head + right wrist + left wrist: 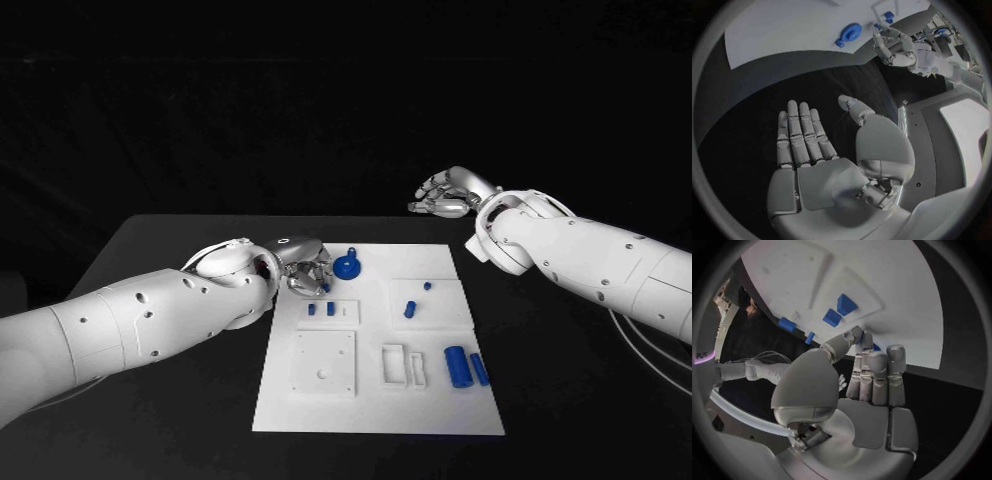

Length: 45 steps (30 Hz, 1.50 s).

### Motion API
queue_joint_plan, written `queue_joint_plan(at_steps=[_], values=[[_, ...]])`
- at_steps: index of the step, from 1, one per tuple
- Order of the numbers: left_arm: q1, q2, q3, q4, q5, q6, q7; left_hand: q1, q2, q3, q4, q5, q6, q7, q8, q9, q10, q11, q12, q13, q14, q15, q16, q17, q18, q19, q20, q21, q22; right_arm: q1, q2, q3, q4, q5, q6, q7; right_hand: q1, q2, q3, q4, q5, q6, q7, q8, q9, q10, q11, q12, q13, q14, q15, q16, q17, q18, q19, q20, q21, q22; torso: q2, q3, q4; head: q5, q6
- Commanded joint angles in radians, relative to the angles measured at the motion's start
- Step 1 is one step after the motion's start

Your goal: Assemble the parts on the task board

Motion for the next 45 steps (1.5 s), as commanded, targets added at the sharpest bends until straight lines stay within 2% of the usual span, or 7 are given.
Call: queue_joint_plan(at_steps=[1,5,11,21,37,39,45], values=[[-0.009,0.004,-0.007,0.003,-0.065,0.010,-0.007,-0.001,0.006,0.006,0.000,0.000,0.009,0.002,0.000,0.000,0.006,-0.001,-0.005,0.001,0.006,-0.001,0.004,-0.001,0.077,-0.002,-0.017,0.007,0.014,-0.001,0.000,0.000,0.001,-0.002,0.010,0.009,-0.004,0.000,-0.002,0.003,0.005,-0.007,0.020,0.004,-0.001,0.000,0.004,0.007,-0.002,-0.008,0.001,-0.003,-0.001,0.016,-0.003,0.005,-0.005,0.001,0.000,0.0006,0.0004,-0.001,0.000],[-0.009,0.001,-0.007,0.006,-0.054,0.008,-0.002,0.000,-0.006,0.007,0.000,-0.008,-0.004,0.007,-0.010,-0.003,0.004,0.000,-0.010,0.000,0.001,0.000,0.001,-0.003,0.075,-0.005,-0.017,0.006,0.014,-0.001,-0.002,0.000,0.001,-0.002,0.010,0.009,-0.004,0.000,-0.002,0.003,0.005,-0.007,0.020,0.004,-0.001,0.000,0.004,0.007,-0.002,-0.008,0.001,-0.003,-0.001,0.017,-0.003,0.005,-0.005,0.001,0.000,0.0002,0.0009,-0.003,0.003],[-0.009,-0.004,-0.007,0.007,-0.040,-0.007,0.001,0.013,-0.040,0.008,-0.005,-0.032,-0.090,0.039,-0.061,-0.025,0.008,0.001,-0.017,0.000,-0.002,0.001,-0.002,-0.005,0.071,-0.008,-0.017,0.004,0.013,-0.001,-0.002,0.000,0.001,-0.002,0.010,0.009,-0.004,0.000,-0.003,0.003,0.005,-0.007,0.020,0.004,-0.001,0.000,0.004,0.007,-0.002,-0.008,0.001,-0.003,-0.001,0.017,-0.003,0.005,-0.006,0.001,-0.001,-0.0002,0.0013,-0.003,0.004],[-0.010,-0.013,-0.007,0.010,-0.028,-0.034,0.002,-0.015,-0.102,-0.022,0.012,-0.043,-0.170,0.036,-0.099,-0.046,0.000,0.007,-0.032,-0.002,-0.013,0.008,-0.010,-0.011,0.068,-0.015,-0.013,-0.001,0.011,-0.001,-0.005,0.000,0.002,-0.002,0.009,0.009,-0.004,-0.001,-0.003,0.003,0.005,-0.007,0.020,0.004,-0.001,-0.001,0.004,0.007,-0.002,-0.008,0.001,-0.004,-0.001,0.017,-0.003,0.005,-0.006,0.002,0.000,-0.0006,0.0007,-0.005,0.004],[-0.010,-0.029,-0.006,0.004,-0.020,-0.037,-0.005,-0.005,-0.122,-0.034,0.022,-0.043,-0.214,0.032,-0.113,-0.052,-0.011,0.012,-0.046,-0.005,-0.017,0.011,-0.016,-0.015,0.071,-0.016,-0.011,-0.006,0.008,-0.007,-0.031,0.000,0.031,0.004,0.017,0.013,0.006,-0.002,-0.004,-0.007,0.002,-0.007,0.019,0.005,-0.002,-0.001,0.004,0.008,-0.003,-0.009,0.001,-0.003,-0.002,0.018,-0.003,0.005,-0.008,0.005,0.000,-0.0007,0.0009,-0.007,0.004],[-0.010,-0.033,-0.006,0.002,-0.015,-0.041,-0.004,-0.002,-0.122,-0.034,0.023,-0.043,-0.212,0.035,-0.110,-0.051,-0.016,0.013,-0.049,-0.006,-0.018,0.013,-0.017,-0.016,0.071,-0.018,-0.010,-0.007,0.008,-0.012,-0.042,0.000,0.046,0.011,0.029,0.016,0.023,0.001,-0.008,-0.031,-0.013,-0.006,0.019,0.007,-0.002,-0.001,0.004,0.009,-0.003,-0.009,0.001,-0.003,-0.002,0.019,-0.003,0.006,-0.010,0.009,0.000,-0.0001,0.0003,-0.007,0.004],[-0.010,-0.060,-0.004,-0.005,0.100,-0.072,0.025,0.031,-0.103,-0.016,0.017,-0.040,-0.170,0.060,-0.082,-0.040,-0.022,0.018,-0.054,-0.006,-0.022,0.017,-0.019,-0.017,0.074,-0.022,-0.005,-0.010,0.008,-0.026,-0.085,0.000,0.108,-0.020,0.102,0.029,0.124,0.020,0.023,-0.171,-0.087,0.018,0.011,0.022,-0.002,0.027,-0.003,0.026,-0.001,0.030,-0.015,0.020,0.006,0.035,0.039,0.007,-0.002,0.020,-0.001,-0.0004,0.0009,-0.025,0.007]])
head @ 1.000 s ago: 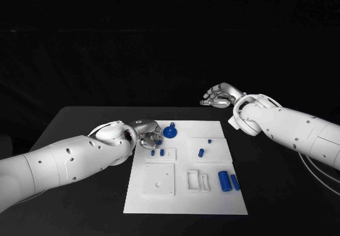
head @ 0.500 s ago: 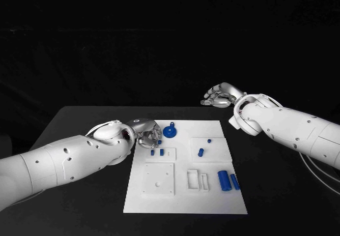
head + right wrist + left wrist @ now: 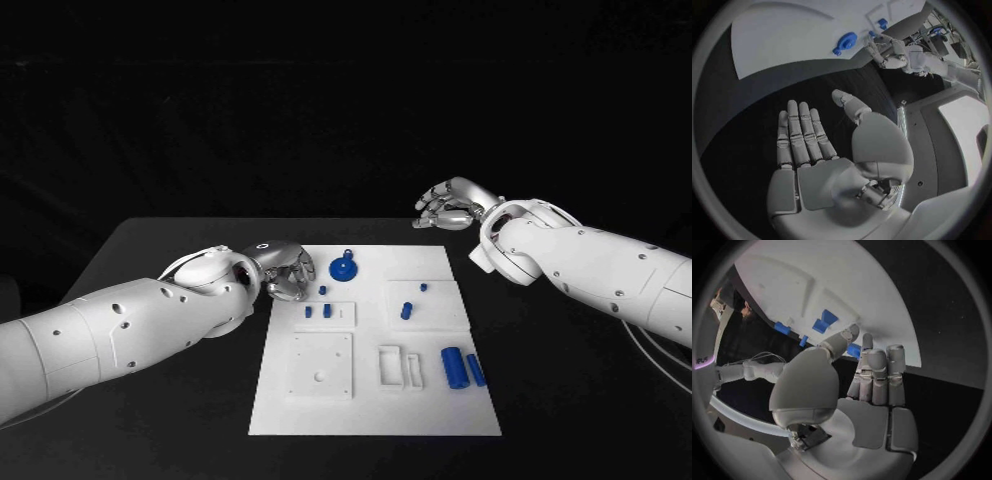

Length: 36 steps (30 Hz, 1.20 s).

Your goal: Assemble the parts on the task board

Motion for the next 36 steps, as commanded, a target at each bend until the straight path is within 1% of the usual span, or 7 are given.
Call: queue_joint_plan(at_steps=[1,6,8,10,14,23,36], values=[[0.000,-0.013,0.003,-0.009,0.154,-0.039,0.042,0.018,0.008,0.015,-0.002,0.002,0.027,0.010,0.018,0.006,-0.007,0.004,-0.008,-0.001,-0.012,0.004,-0.013,-0.005,0.070,-0.013,-0.001,-0.009,0.007,-0.007,-0.020,0.000,0.034,-0.037,0.085,0.023,0.035,0.005,0.021,-0.034,-0.031,0.020,0.007,0.011,0.001,0.020,-0.006,0.010,0.002,0.038,-0.012,0.021,0.010,0.026,0.035,-0.001,0.008,0.003,0.000,-0.0003,0.0001,-0.013,0.002],[0.001,-0.034,0.018,-0.039,0.402,-0.087,0.146,0.001,0.004,0.007,0.007,0.002,0.052,0.001,0.036,0.015,0.019,-0.003,0.006,0.009,-0.004,-0.003,-0.010,-0.004,0.068,-0.011,0.000,-0.008,0.008,-0.017,-0.063,0.000,0.085,-0.142,0.141,0.009,0.079,0.001,0.042,-0.037,-0.070,0.064,-0.011,0.033,0.013,0.072,-0.030,0.039,0.014,0.184,-0.083,0.113,0.072,0.083,0.192,-0.006,0.057,-0.006,-0.001,0.0010,-0.0011,-0.024,0.008],[0.001,-0.046,0.023,-0.044,0.566,-0.093,0.185,-0.007,0.007,0.004,0.008,0.002,0.059,-0.002,0.042,0.018,0.017,-0.004,0.005,0.012,-0.015,-0.004,-0.021,-0.009,0.067,-0.019,-0.001,-0.014,0.006,-0.021,-0.077,0.000,0.099,-0.190,0.152,0.003,0.086,-0.002,0.042,-0.041,-0.071,0.073,-0.015,0.038,0.018,0.086,-0.037,0.041,0.019,0.220,-0.104,0.138,0.096,0.091,0.242,-0.012,0.070,-0.013,-0.001,0.0008,0.0000,-0.029,0.009],[0.002,-0.058,0.026,-0.044,0.737,-0.086,0.220,-0.012,0.015,0.003,0.011,0.002,0.059,-0.002,0.044,0.020,0.014,-0.003,0.003,0.015,-0.020,-0.004,-0.028,-0.013,0.064,-0.024,0.000,-0.020,0.004,-0.024,-0.090,0.000,0.111,-0.230,0.165,0.001,0.090,-0.006,0.037,-0.040,-0.067,0.083,-0.021,0.044,0.026,0.109,-0.051,0.036,0.026,0.290,-0.140,0.191,0.146,0.091,0.341,-0.048,0.103,-0.023,-0.001,0.0009,-0.0002,-0.031,0.011],[0.005,-0.076,0.031,-0.038,1.029,-0.062,0.281,-0.027,0.033,0.006,0.008,0.005,0.051,0.000,0.044,0.023,-0.010,0.008,-0.008,0.018,-0.065,0.008,-0.091,-0.042,0.051,-0.067,0.009,-0.064,-0.014,-0.032,-0.111,0.000,0.137,-0.288,0.186,-0.003,0.085,-0.011,0.011,-0.037,-0.050,0.094,-0.027,0.050,0.039,0.147,-0.072,0.002,0.038,0.372,-0.172,0.278,0.237,0.091,0.475,-0.101,0.155,-0.032,-0.002,0.0010,-0.0027,-0.037,0.014],[0.006,-0.103,0.032,-0.001,1.125,-0.038,0.306,-0.059,0.054,0.009,-0.002,0.006,0.034,0.005,0.049,0.032,-0.073,0.038,-0.013,0.020,-0.138,0.040,-0.252,-0.111,0.016,-0.149,0.039,-0.169,-0.062,-0.052,-0.138,0.000,0.210,-0.443,0.215,-0.043,0.101,-0.014,-0.041,-0.038,-0.046,0.113,-0.036,0.047,0.047,0.189,-0.090,-0.067,0.050,0.442,-0.191,0.501,0.401,0.091,0.629,-0.175,0.260,0.026,0.000,-0.0004,-0.0003,-0.050,0.017],[0.006,-0.108,0.031,0.031,1.162,-0.035,0.315,-0.073,0.061,0.003,0.001,0.005,0.027,0.008,0.051,0.036,-0.086,0.044,-0.012,0.024,-0.141,0.047,-0.298,-0.124,0.008,-0.160,0.044,-0.196,-0.071,-0.073,-0.139,-0.007,0.264,-0.542,0.233,-0.091,0.083,-0.026,-0.049,-0.037,-0.056,0.122,-0.038,0.041,0.049,0.210,-0.092,-0.108,0.062,0.426,-0.193,0.571,0.442,0.091,0.647,-0.189,0.291,0.042,0.001,-0.0015,-0.0012,-0.049,0.017]])
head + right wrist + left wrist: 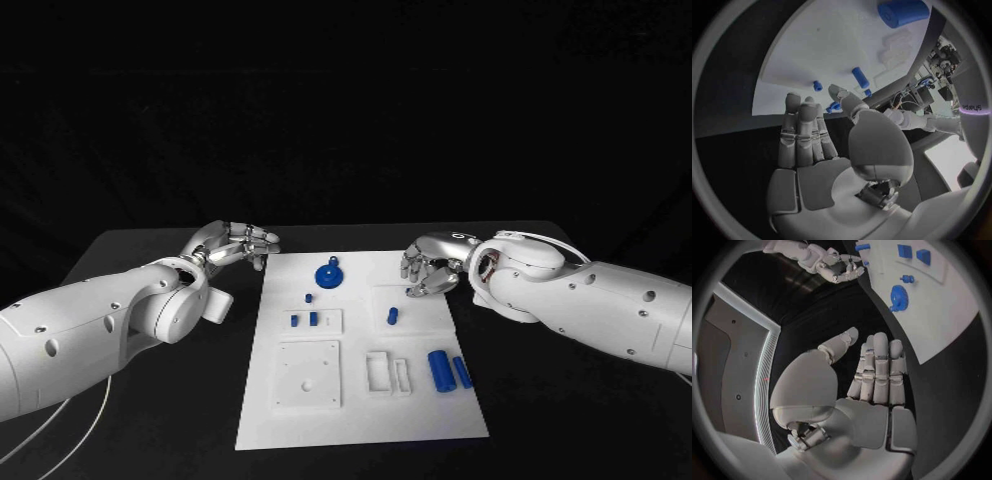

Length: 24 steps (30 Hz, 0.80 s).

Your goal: Assemble the parts on the task board

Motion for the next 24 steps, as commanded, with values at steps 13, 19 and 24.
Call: queue_joint_plan(at_steps=[13,19,24], values=[[0.001,-0.005,0.001,0.004,0.039,0.013,0.020,-0.014,0.002,-0.009,-0.001,0.005,-0.008,0.001,0.004,0.002,-0.013,-0.001,-0.003,0.003,0.006,0.003,-0.007,0.001,0.008,0.001,-0.010,0.000,0.001,-0.024,0.018,-0.003,0.001,-0.100,0.018,-0.043,0.017,0.000,0.070,0.004,-0.077,0.036,-0.010,-0.003,0.006,0.031,-0.002,-0.030,0.019,-0.015,-0.002,0.032,0.006,0.007,0.011,0.000,0.023,0.021,0.001,0.0014,0.0020,0.004,-0.005],[0.001,-0.005,0.001,0.004,0.039,0.013,0.019,-0.014,0.003,-0.010,-0.001,0.005,-0.008,0.001,0.004,0.002,-0.013,-0.001,-0.003,0.003,0.008,0.003,-0.007,0.002,0.009,0.002,-0.010,0.000,0.002,-0.029,0.024,-0.004,-0.003,-0.111,0.032,-0.042,0.005,0.008,0.161,0.005,-0.139,0.066,-0.020,0.000,0.010,0.056,-0.007,-0.042,0.041,-0.015,-0.008,0.055,0.004,0.007,0.017,-0.004,0.042,0.023,0.000,0.0022,-0.0002,0.009,-0.003],[0.001,-0.005,0.001,0.003,0.039,0.011,0.017,-0.014,0.004,-0.011,-0.002,0.005,-0.009,0.001,0.005,0.003,-0.014,-0.002,-0.003,0.004,0.014,0.002,-0.006,0.004,0.010,0.007,-0.011,0.001,0.003,-0.033,0.026,-0.004,-0.002,-0.131,0.041,-0.047,0.011,0.018,0.236,0.006,-0.222,0.096,-0.032,0.006,0.015,0.085,-0.017,-0.042,0.067,-0.014,-0.017,0.073,0.003,0.007,0.020,-0.009,0.061,0.023,0.000,0.0018,-0.0002,0.010,-0.005]])
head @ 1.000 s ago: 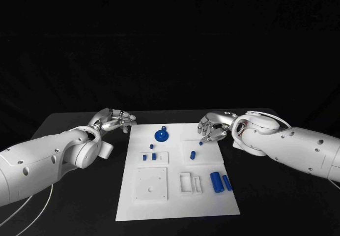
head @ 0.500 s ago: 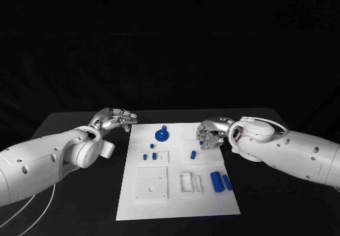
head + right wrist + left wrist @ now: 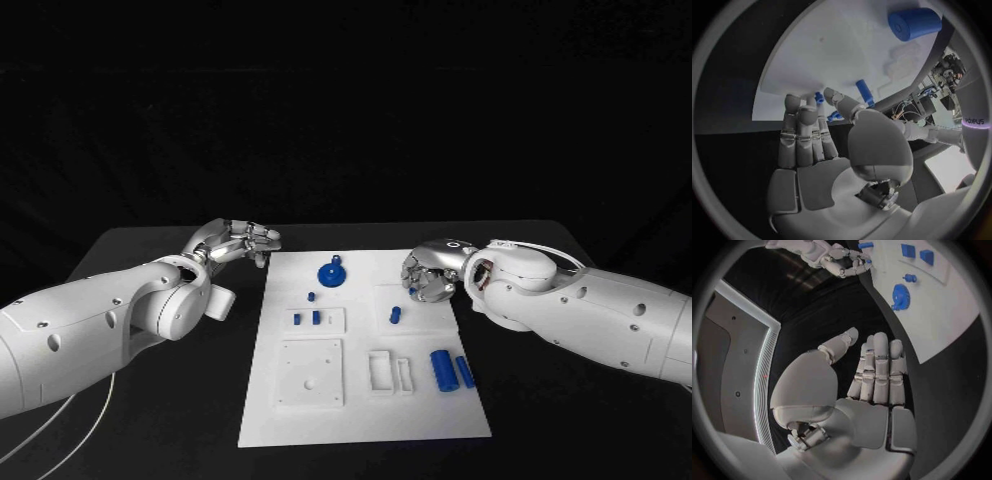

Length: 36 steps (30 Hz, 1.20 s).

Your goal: Assemble the parts on the task board

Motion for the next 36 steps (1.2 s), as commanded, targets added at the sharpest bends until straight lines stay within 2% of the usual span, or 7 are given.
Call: queue_joint_plan(at_steps=[1,12,27,36], values=[[0.001,0.000,0.001,0.001,0.009,0.010,0.011,-0.010,0.000,-0.005,-0.001,0.005,-0.009,0.001,0.005,0.001,-0.007,-0.001,-0.003,0.002,0.011,-0.002,-0.001,0.003,0.015,0.007,-0.011,0.002,0.002,-0.009,0.003,-0.004,0.003,-0.040,0.037,-0.006,0.003,0.007,0.025,-0.001,-0.018,0.012,-0.002,0.008,0.002,0.013,-0.004,0.001,0.008,0.001,-0.010,0.008,-0.002,0.015,0.005,-0.002,0.009,0.023,-0.001,0.0001,-0.0004,0.001,-0.003],[0.001,-0.001,0.001,-0.002,0.016,0.006,0.014,-0.009,0.000,-0.006,-0.003,0.005,-0.010,0.002,0.005,0.001,-0.009,-0.002,-0.002,0.004,0.019,-0.003,0.001,0.007,0.017,0.014,-0.013,0.004,0.004,-0.016,0.009,-0.006,0.015,-0.100,0.010,-0.033,0.026,0.000,0.101,-0.004,-0.033,0.056,-0.018,0.019,0.011,0.055,-0.019,0.007,0.046,0.000,-0.025,0.026,-0.006,0.015,0.005,-0.007,0.033,0.023,0.000,-0.0003,-0.0002,0.000,-0.006],[0.001,0.000,0.001,-0.010,0.022,0.006,0.015,-0.007,0.001,-0.007,-0.005,0.005,-0.011,0.002,0.005,0.002,-0.010,-0.003,-0.002,0.004,0.022,-0.003,0.002,0.009,0.018,0.016,-0.013,0.005,0.005,-0.017,0.010,-0.006,0.019,-0.134,-0.053,-0.056,0.035,-0.009,0.143,-0.003,-0.063,0.076,-0.026,0.020,0.018,0.073,-0.025,0.005,0.076,0.001,-0.031,0.042,-0.011,0.015,0.008,-0.011,0.053,0.022,0.000,-0.0003,-0.0001,0.000,-0.005],[0.001,0.002,0.001,-0.018,0.033,0.005,0.016,-0.007,0.001,-0.007,-0.005,0.005,-0.011,0.003,0.005,0.002,-0.010,-0.003,-0.002,0.004,0.023,-0.003,0.003,0.010,0.018,0.017,-0.013,0.005,0.006,-0.017,0.009,-0.006,0.024,-0.136,-0.078,-0.052,0.036,-0.013,0.156,-0.002,-0.085,0.081,-0.028,0.019,0.021,0.077,-0.027,0.002,0.089,0.001,-0.033,0.048,-0.014,0.015,0.008,-0.013,0.061,0.022,-0.001,-0.0003,0.0005,-0.006,-0.007]])
